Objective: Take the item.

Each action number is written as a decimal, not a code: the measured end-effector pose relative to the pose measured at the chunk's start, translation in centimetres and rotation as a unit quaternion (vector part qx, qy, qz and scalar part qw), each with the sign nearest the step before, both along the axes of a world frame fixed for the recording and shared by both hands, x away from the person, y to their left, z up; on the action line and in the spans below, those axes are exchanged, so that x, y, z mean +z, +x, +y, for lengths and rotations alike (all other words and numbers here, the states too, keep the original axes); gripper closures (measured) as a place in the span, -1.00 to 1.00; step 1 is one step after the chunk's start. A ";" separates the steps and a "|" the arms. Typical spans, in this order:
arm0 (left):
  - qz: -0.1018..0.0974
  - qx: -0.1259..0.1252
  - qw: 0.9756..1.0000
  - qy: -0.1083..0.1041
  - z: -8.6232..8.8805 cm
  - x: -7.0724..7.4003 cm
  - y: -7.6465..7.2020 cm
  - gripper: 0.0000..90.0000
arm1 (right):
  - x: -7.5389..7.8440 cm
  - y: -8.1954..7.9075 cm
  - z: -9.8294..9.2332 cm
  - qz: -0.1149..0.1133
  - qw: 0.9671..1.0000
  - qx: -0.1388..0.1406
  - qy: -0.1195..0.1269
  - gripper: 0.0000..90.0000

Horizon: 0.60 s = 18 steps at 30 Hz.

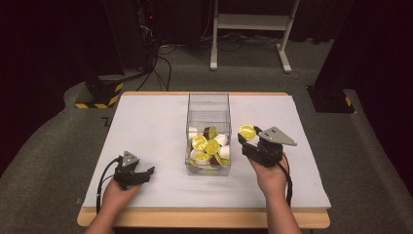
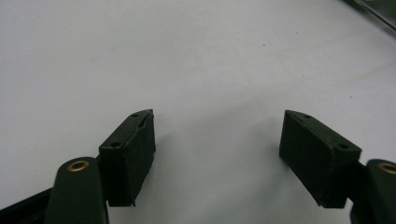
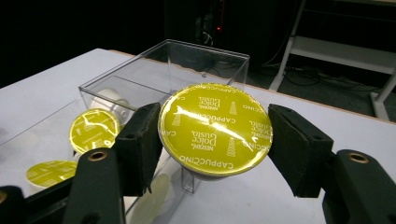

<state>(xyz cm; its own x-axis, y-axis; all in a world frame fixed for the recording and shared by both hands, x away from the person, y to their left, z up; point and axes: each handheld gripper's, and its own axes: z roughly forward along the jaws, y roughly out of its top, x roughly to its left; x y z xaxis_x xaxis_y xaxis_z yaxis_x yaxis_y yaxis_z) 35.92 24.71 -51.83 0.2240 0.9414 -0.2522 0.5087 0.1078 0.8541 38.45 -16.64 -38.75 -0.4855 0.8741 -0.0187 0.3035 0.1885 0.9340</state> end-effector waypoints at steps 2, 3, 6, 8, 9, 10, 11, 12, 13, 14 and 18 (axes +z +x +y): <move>0.002 -0.002 1.000 -0.001 0.1 0.0 0.0 -0.40 | 0.0 0.2 -0.4 0.000 1.000 -0.006 -0.003 -0.16; 0.002 -0.001 1.000 0.000 0.1 0.0 0.0 -0.40 | -0.1 0.4 -0.6 0.000 1.000 -0.011 -0.004 -0.16; 0.001 0.000 1.000 -0.001 0.0 0.0 0.0 -0.40 | -0.2 0.8 -1.3 0.002 1.000 -0.022 -0.005 -0.16; 0.001 0.000 1.000 0.000 0.0 0.0 0.0 -0.40 | -0.4 1.1 -1.8 0.005 1.000 -0.028 -0.005 -0.16; 0.000 0.000 1.000 0.000 0.0 0.0 0.0 -0.40 | -0.5 1.3 -2.0 0.005 1.000 -0.031 -0.005 -0.16; 0.001 -0.001 1.000 0.000 0.0 0.0 0.0 -0.40 | -0.6 1.4 -2.1 0.007 0.999 -0.034 -0.006 -0.16; 0.000 0.000 1.000 0.000 0.0 0.0 0.0 -0.40 | -0.7 1.5 -2.3 0.008 0.999 -0.038 -0.009 -0.16; 0.000 0.000 1.000 0.000 0.0 0.0 0.0 -0.40 | -0.7 1.5 -2.3 0.008 0.999 -0.038 -0.009 -0.16; 0.000 -0.001 1.000 0.003 0.0 0.0 0.0 -0.40 | -1.0 1.9 -2.7 0.011 0.999 -0.043 -0.011 -0.16; 0.001 -0.002 1.000 0.004 0.0 0.0 0.0 -0.40 | -1.2 2.1 -2.9 0.014 0.999 -0.047 -0.013 -0.16; 0.001 -0.001 1.000 0.004 0.0 0.0 0.0 -0.40 | -1.8 2.7 -3.4 0.022 0.998 -0.060 -0.019 -0.16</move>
